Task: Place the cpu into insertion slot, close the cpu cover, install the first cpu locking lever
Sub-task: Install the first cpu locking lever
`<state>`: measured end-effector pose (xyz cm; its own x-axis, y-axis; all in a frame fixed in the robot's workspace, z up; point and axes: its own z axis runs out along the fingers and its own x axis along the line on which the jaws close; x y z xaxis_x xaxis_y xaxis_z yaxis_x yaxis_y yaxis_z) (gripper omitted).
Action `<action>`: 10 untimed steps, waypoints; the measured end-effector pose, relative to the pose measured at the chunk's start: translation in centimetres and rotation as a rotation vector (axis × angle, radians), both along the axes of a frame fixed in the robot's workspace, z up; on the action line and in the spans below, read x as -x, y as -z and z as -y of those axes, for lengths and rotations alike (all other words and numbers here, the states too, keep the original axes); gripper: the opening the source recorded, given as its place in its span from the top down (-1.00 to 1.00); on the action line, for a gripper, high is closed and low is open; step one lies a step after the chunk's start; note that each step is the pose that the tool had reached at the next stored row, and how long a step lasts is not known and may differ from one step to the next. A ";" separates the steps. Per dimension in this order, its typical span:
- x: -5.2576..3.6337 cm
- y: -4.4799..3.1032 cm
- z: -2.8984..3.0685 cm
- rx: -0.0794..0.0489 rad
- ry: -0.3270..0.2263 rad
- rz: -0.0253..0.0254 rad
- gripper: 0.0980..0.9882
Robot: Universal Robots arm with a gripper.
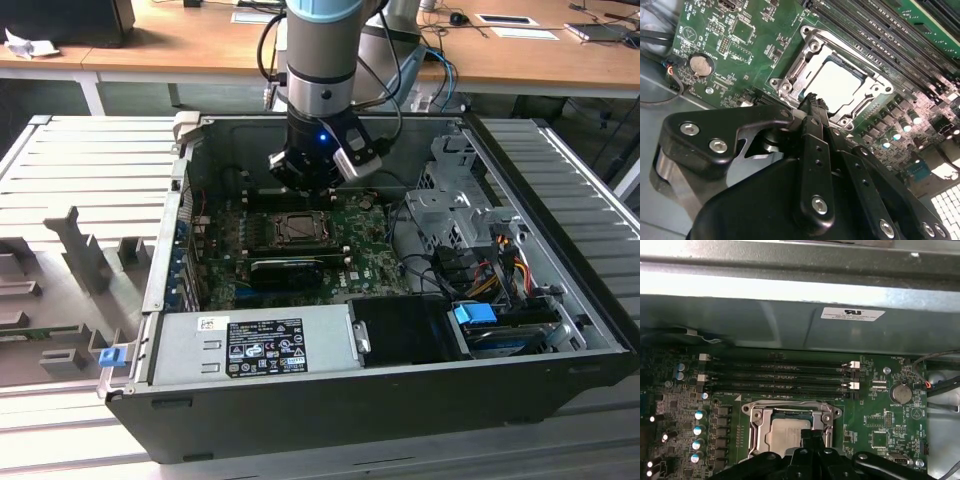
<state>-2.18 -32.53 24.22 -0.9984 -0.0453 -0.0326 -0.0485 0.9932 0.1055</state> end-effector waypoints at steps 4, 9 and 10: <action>-0.01 -0.10 0.25 0.000 0.000 0.0001 0.98; 0.00 -0.10 1.70 0.000 0.000 0.0001 0.98; 0.00 -0.13 1.81 0.000 0.000 0.0001 0.98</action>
